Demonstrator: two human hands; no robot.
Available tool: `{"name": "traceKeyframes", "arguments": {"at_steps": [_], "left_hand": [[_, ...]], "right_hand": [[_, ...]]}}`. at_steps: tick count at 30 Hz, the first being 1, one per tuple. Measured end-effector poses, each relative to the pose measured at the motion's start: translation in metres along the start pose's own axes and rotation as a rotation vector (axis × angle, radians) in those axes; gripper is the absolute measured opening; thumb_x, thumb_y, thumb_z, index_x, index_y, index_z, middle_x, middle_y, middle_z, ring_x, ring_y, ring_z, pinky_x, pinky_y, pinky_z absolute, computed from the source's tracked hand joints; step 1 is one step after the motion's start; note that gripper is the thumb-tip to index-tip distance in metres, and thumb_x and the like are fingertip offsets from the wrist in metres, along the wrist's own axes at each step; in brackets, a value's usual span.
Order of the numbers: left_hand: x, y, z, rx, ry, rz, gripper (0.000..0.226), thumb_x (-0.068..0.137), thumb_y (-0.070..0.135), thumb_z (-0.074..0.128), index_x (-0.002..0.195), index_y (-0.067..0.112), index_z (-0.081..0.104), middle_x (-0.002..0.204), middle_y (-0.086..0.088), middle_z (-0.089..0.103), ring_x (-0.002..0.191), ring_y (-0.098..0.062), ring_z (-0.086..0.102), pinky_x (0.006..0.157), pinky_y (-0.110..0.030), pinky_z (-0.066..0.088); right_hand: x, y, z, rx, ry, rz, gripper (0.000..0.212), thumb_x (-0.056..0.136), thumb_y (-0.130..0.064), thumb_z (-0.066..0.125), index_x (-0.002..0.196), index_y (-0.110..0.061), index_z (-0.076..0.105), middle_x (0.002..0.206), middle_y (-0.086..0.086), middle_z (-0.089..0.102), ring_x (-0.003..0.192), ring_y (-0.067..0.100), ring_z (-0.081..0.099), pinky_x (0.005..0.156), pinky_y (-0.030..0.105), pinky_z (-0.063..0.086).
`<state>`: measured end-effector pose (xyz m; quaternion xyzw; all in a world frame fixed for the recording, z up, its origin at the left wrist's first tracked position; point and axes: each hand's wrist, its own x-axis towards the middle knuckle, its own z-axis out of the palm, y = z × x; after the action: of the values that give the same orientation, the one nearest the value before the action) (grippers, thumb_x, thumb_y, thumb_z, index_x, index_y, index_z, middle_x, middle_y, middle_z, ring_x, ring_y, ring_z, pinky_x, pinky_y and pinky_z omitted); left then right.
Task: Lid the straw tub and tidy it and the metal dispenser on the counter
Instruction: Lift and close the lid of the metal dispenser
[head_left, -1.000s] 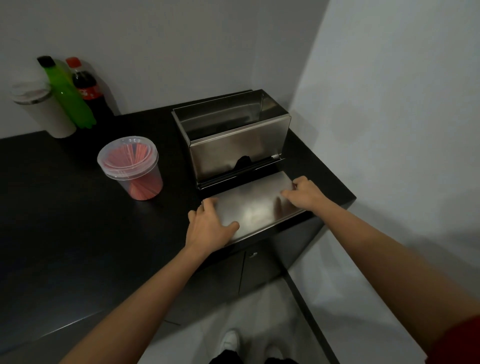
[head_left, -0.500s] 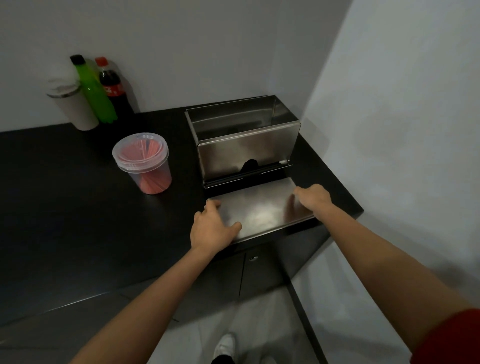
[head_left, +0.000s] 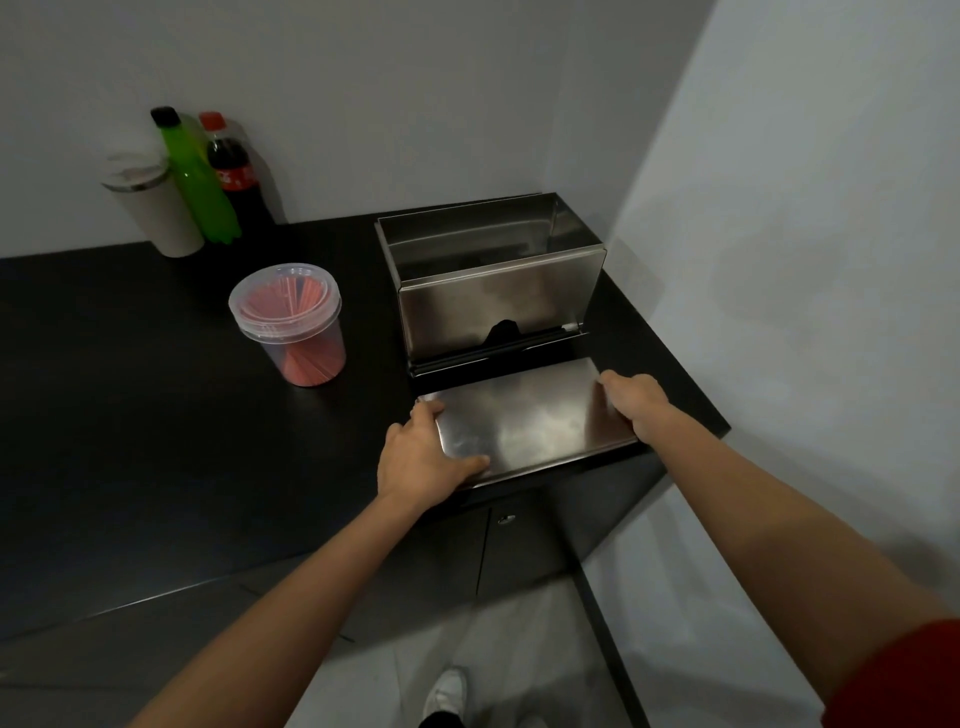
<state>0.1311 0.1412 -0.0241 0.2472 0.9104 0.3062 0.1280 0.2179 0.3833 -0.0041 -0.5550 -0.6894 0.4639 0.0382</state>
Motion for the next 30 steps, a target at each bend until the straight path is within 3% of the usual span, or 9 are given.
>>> {"name": "traceKeyframes", "arguments": {"at_steps": [6, 10, 12, 15, 18, 21, 24, 26, 30], "left_hand": [[-0.001, -0.004, -0.002, -0.048, -0.006, 0.017, 0.086, 0.068, 0.048, 0.078, 0.137, 0.017, 0.036, 0.126, -0.006, 0.055, 0.117, -0.027, 0.045, 0.086, -0.031, 0.040], [0.001, -0.011, -0.003, -0.079, -0.010, 0.040, 0.084, 0.070, 0.049, 0.076, 0.137, 0.018, 0.036, 0.129, -0.005, 0.055, 0.118, -0.026, 0.046, 0.091, -0.033, 0.042], [0.003, -0.015, -0.003, -0.119, 0.001, 0.052, 0.079, 0.074, 0.049, 0.073, 0.137, 0.017, 0.038, 0.128, -0.005, 0.056, 0.115, -0.022, 0.049, 0.092, -0.033, 0.046], [0.008, -0.020, -0.002, -0.214, 0.030, 0.031, 0.071, 0.078, 0.049, 0.069, 0.134, 0.016, 0.043, 0.128, -0.002, 0.057, 0.110, -0.014, 0.054, 0.086, -0.025, 0.047], [0.012, -0.021, -0.001, -0.281, 0.069, -0.011, 0.064, 0.081, 0.049, 0.066, 0.132, 0.014, 0.047, 0.124, -0.002, 0.059, 0.104, -0.014, 0.057, 0.082, -0.022, 0.047], [0.015, -0.021, -0.001, -0.355, 0.090, -0.071, 0.059, 0.086, 0.048, 0.061, 0.130, 0.013, 0.046, 0.123, -0.003, 0.057, 0.109, -0.018, 0.054, 0.086, -0.029, 0.048], [0.013, -0.019, -0.001, -0.416, 0.078, -0.116, 0.056, 0.090, 0.045, 0.056, 0.133, 0.012, 0.040, 0.114, -0.001, 0.057, 0.101, -0.014, 0.056, 0.067, -0.014, 0.040], [0.008, -0.014, -0.001, -0.446, 0.054, -0.131, 0.058, 0.092, 0.044, 0.052, 0.137, 0.013, 0.033, 0.105, -0.001, 0.058, 0.093, -0.016, 0.059, 0.065, -0.017, 0.042], [-0.004, -0.004, -0.006, -0.423, 0.058, -0.135, 0.061, 0.094, 0.045, 0.047, 0.142, 0.011, 0.027, 0.110, -0.008, 0.061, 0.098, -0.024, 0.061, 0.079, -0.030, 0.046]], "right_hand": [[0.000, 0.001, 0.003, -0.038, 0.032, -0.011, 0.053, 0.099, -0.036, 0.031, 0.129, 0.005, 0.045, 0.130, 0.022, 0.050, 0.117, 0.035, 0.048, 0.096, 0.039, 0.038], [0.000, 0.004, -0.007, 0.243, -0.058, 0.067, 0.033, 0.098, -0.032, 0.041, 0.104, -0.004, 0.057, 0.088, 0.009, 0.059, 0.078, 0.023, 0.056, 0.063, 0.032, 0.043], [-0.002, 0.006, -0.013, 0.379, -0.110, 0.121, 0.029, 0.097, -0.031, 0.046, 0.088, -0.007, 0.058, 0.083, 0.010, 0.061, 0.071, 0.023, 0.059, 0.054, 0.032, 0.045], [-0.004, 0.011, -0.016, 0.417, -0.146, 0.128, 0.029, 0.096, -0.033, 0.048, 0.095, -0.008, 0.061, 0.097, 0.014, 0.066, 0.086, 0.029, 0.065, 0.074, 0.041, 0.056], [-0.008, 0.013, -0.017, 0.399, -0.151, 0.111, 0.035, 0.096, -0.035, 0.047, 0.109, -0.005, 0.061, 0.106, 0.017, 0.066, 0.099, 0.033, 0.064, 0.092, 0.048, 0.051], [-0.011, 0.015, -0.019, 0.426, -0.148, 0.092, 0.034, 0.096, -0.036, 0.047, 0.108, -0.008, 0.062, 0.101, 0.015, 0.067, 0.095, 0.031, 0.065, 0.087, 0.046, 0.054], [-0.014, 0.019, -0.022, 0.485, -0.154, 0.090, 0.024, 0.096, -0.035, 0.047, 0.096, -0.016, 0.062, 0.090, 0.010, 0.068, 0.078, 0.024, 0.067, 0.063, 0.036, 0.055], [-0.017, 0.020, -0.023, 0.533, -0.160, 0.094, 0.020, 0.096, -0.032, 0.047, 0.086, -0.020, 0.060, 0.084, 0.007, 0.067, 0.071, 0.022, 0.066, 0.055, 0.034, 0.052], [-0.023, 0.021, -0.026, 0.524, -0.183, 0.089, 0.023, 0.096, -0.033, 0.047, 0.093, -0.016, 0.061, 0.089, 0.010, 0.065, 0.078, 0.024, 0.064, 0.062, 0.037, 0.053]]}}
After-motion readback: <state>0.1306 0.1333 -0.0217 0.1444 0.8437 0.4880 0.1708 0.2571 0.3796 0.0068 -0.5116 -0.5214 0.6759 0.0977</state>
